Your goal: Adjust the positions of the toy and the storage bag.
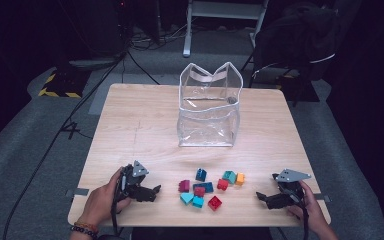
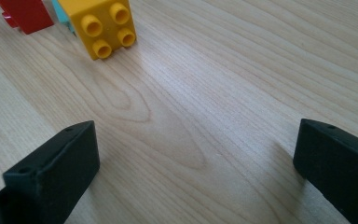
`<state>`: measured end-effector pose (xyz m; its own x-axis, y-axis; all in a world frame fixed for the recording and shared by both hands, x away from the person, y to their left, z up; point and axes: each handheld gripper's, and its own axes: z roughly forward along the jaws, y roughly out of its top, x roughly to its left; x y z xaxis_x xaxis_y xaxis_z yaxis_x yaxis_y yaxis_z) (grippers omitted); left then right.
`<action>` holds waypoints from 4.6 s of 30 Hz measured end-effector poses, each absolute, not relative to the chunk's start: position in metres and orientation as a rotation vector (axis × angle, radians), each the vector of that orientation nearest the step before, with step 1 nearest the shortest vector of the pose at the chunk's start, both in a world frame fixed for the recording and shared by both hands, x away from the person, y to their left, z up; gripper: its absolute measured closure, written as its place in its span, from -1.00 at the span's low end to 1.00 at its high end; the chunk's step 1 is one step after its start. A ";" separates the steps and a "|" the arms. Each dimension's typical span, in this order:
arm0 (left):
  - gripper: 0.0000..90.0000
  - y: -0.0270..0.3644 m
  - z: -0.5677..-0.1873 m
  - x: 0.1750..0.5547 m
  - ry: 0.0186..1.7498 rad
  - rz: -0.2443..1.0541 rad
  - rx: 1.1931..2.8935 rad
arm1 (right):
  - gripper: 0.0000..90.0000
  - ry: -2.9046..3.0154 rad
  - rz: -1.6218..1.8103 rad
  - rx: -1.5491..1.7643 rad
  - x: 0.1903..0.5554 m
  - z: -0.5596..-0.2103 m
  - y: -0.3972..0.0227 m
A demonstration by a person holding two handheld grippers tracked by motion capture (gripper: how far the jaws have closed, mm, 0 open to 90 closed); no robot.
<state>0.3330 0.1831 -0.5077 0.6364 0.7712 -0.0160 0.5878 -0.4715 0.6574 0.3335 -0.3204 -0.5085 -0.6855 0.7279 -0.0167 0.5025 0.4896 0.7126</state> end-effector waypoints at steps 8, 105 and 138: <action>-1.00 0.182 -0.508 0.333 1.058 0.371 2.221 | -0.99 2.392 0.991 1.080 0.330 -0.508 -0.318; -0.98 0.208 -0.508 0.330 0.930 0.325 2.269 | 0.31 2.382 1.289 0.730 0.351 -0.469 -0.277; -0.99 0.207 -0.508 0.330 0.930 0.326 2.269 | 0.32 2.140 1.296 0.707 0.392 -0.352 -0.263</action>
<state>0.3296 0.2075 -0.5077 0.7168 0.6971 -0.0170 0.5339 -0.5330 0.6563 0.3922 -0.2629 -0.3523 -0.7194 0.6728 -0.1726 0.1588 0.4012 0.9021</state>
